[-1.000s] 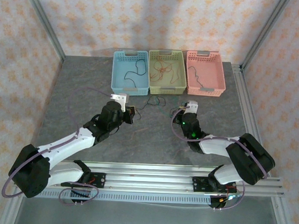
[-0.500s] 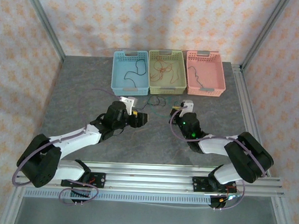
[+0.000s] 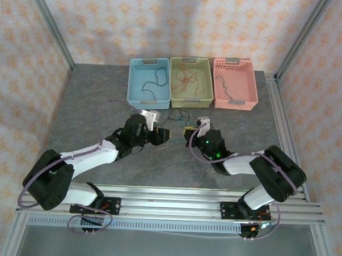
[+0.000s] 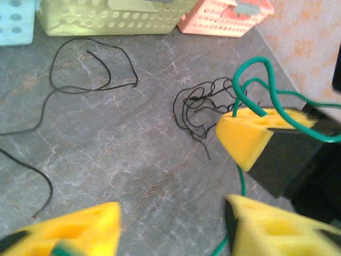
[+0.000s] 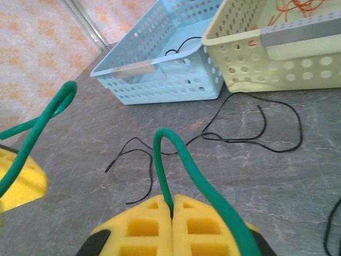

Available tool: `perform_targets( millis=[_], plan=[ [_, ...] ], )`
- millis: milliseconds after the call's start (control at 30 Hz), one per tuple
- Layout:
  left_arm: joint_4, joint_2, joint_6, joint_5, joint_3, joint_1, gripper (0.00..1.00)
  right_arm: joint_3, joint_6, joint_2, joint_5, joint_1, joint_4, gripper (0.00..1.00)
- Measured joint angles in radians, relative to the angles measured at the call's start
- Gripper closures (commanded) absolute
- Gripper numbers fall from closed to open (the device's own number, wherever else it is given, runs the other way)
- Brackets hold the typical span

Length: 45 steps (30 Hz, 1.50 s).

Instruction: Untangle the cables

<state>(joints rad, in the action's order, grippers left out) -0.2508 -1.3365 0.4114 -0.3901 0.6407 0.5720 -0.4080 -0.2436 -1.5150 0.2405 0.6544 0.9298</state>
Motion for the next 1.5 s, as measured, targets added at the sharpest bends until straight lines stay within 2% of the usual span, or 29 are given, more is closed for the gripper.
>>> perform_targets(
  millis=[67, 100, 133, 200, 300, 467, 633, 967, 1067, 1167, 1233, 1333, 1500],
  plan=[
    [0.0, -0.002, 0.003, 0.001, 0.002, 0.005, 0.97, 0.0, 0.0, 0.0, 0.005, 0.003, 0.006, 0.98],
    [0.0, -0.003, 0.004, 0.001, 0.003, 0.005, 1.0, 0.0, 0.0, 0.0, 0.003, 0.004, 0.006, 0.96],
    [0.001, -0.004, 0.002, 0.005, 0.003, 0.008, 1.0, 0.0, 0.0, 0.0, 0.0, 0.004, 0.005, 0.91],
    [0.001, -0.003, -0.002, 0.019, 0.004, 0.01, 1.0, -0.004, 0.002, 0.001, -0.03, 0.006, -0.007, 0.7],
    [0.014, 0.004, -0.002, 0.054, 0.004, 0.011, 1.0, -0.016, 0.009, 0.015, -0.123, 0.007, -0.072, 0.53],
    [0.02, 0.029, -0.006, 0.08, 0.004, 0.011, 1.0, -0.018, 0.019, 0.088, -0.288, -0.003, -0.175, 0.45],
    [0.024, 0.029, -0.018, 0.084, 0.005, 0.011, 1.0, -0.014, 0.026, 0.158, -0.389, -0.016, -0.207, 0.41],
    [0.024, 0.029, -0.021, 0.084, 0.005, 0.011, 1.0, 0.006, 0.027, 0.201, -0.506, -0.05, -0.259, 0.43],
    [0.024, 0.029, -0.021, 0.084, 0.005, 0.011, 1.0, 0.002, 0.038, 0.209, -0.558, -0.055, -0.307, 0.53],
    [0.024, 0.03, -0.021, 0.084, 0.005, 0.012, 1.0, 0.0, 0.037, 0.209, -0.584, -0.08, -0.343, 0.76],
    [0.024, 0.03, -0.021, 0.084, 0.005, 0.018, 1.0, 0.0, 0.032, 0.209, -0.59, -0.093, -0.352, 0.86],
    [0.024, 0.033, -0.023, 0.084, 0.005, 0.025, 1.0, 0.0, 0.019, 0.209, -0.595, -0.095, -0.36, 0.89],
    [0.031, 0.059, -0.037, 0.101, 0.005, 0.024, 1.0, 0.0, 0.01, 0.22, -0.6, -0.125, -0.37, 0.86]
  ],
)
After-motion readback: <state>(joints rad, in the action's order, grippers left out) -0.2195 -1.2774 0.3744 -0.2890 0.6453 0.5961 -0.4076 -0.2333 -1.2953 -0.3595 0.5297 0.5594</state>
